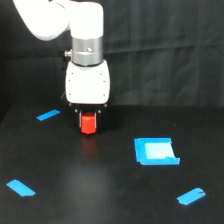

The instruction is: Pick up the red object from the table

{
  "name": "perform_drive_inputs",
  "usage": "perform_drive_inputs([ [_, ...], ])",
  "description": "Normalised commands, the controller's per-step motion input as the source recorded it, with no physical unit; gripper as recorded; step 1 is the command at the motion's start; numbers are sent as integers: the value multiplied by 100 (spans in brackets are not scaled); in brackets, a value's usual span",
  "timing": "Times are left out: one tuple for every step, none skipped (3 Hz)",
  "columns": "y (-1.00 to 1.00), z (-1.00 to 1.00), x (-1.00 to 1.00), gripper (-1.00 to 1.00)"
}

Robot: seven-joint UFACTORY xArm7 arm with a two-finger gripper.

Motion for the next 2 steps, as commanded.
perform_drive_inputs([
  [-3,52,-5,-84],
  [-5,80,-11,-85],
])
